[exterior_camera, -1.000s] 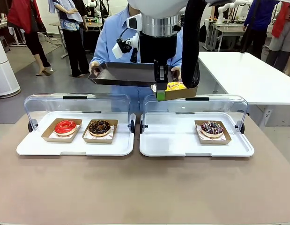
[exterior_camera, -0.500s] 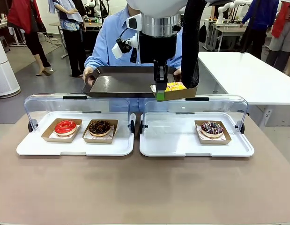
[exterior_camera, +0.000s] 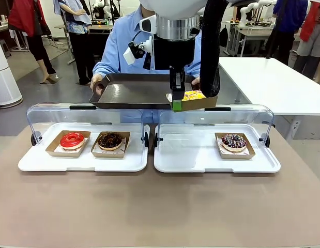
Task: Provide the desired donut to the person.
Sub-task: Place the picked Paper togo box onto the Handle tray extended by the person.
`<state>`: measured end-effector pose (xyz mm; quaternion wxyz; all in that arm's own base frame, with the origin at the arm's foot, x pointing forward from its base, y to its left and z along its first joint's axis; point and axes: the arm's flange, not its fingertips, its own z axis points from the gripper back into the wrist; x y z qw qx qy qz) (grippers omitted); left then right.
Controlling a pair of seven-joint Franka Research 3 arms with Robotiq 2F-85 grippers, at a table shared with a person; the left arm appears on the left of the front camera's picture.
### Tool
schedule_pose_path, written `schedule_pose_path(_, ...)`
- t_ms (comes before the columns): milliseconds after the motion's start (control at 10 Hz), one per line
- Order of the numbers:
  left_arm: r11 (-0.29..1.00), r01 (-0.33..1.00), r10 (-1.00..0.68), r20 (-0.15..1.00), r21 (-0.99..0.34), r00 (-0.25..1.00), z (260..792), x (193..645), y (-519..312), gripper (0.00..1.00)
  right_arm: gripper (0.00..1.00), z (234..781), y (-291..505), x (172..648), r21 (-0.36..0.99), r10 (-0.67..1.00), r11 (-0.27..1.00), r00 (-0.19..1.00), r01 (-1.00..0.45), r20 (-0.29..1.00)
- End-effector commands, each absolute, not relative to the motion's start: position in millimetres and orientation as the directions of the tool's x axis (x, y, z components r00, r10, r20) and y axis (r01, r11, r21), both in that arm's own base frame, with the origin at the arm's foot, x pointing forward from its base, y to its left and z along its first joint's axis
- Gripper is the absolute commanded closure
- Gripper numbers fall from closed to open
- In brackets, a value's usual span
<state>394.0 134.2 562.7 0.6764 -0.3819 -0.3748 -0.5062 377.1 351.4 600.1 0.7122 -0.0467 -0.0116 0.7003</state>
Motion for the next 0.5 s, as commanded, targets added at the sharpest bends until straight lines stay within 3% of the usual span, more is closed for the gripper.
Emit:
schedule_pose_path(0,0.189,0.973,-0.393,0.898,-0.131,0.197,564,394,136,0.00,0.99,600,351,377,-0.083,0.999,0.015,0.019,-0.996,-0.049)
schedule_pose_path(400,0.189,0.973,-0.393,0.898,-0.131,0.197,564,394,136,0.00,0.99,644,369,386,-0.305,0.999,0.050,0.053,-0.951,-0.002)
